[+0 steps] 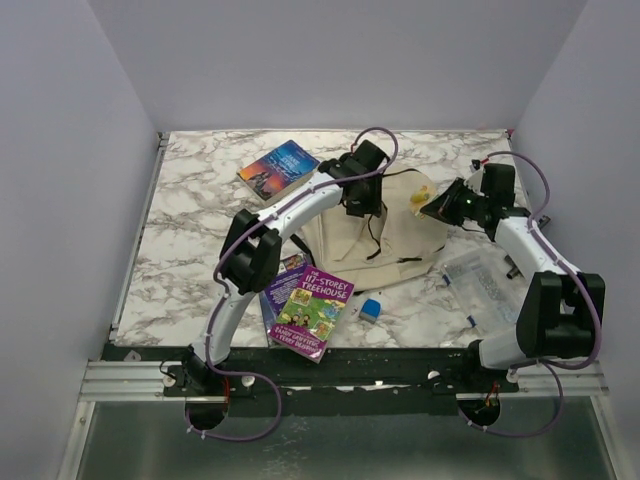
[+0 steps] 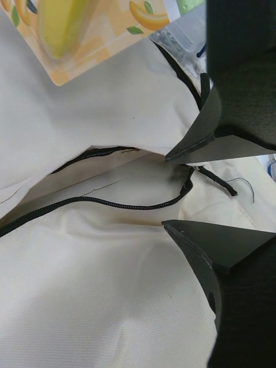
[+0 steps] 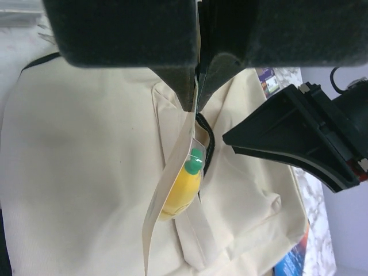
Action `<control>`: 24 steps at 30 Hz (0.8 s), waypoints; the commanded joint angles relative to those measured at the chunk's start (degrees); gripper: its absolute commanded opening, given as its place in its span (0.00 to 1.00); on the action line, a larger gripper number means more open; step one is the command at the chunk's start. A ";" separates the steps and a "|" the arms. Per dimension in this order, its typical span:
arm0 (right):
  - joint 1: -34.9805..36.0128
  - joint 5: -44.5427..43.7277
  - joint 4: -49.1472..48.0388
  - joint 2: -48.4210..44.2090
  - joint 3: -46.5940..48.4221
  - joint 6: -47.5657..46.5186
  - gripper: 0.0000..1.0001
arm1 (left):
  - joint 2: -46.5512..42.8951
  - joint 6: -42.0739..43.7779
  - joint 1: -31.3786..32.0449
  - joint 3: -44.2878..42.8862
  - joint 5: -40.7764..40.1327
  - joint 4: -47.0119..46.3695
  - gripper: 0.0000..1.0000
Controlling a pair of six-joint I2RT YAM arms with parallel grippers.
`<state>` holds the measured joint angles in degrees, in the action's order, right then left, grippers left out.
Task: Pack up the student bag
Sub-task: Place the personal item in the student bag.
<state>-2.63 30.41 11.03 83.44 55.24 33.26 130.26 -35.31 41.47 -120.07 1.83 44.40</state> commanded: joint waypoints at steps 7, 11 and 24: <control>0.00 -0.62 3.74 -4.97 -0.87 -3.18 0.01 | 5.37 -7.73 1.51 -2.54 -3.25 2.89 0.44; 0.02 -1.01 4.95 -6.26 -1.27 -4.15 0.01 | 6.57 -8.00 1.57 -3.27 -5.32 3.51 0.44; 1.61 10.40 8.69 -3.20 0.87 -6.77 0.00 | -6.91 -1.17 2.21 11.95 -12.20 -12.40 0.00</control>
<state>-2.44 34.57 17.56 78.54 54.06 27.86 134.30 -39.53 43.18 -118.34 -4.91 43.44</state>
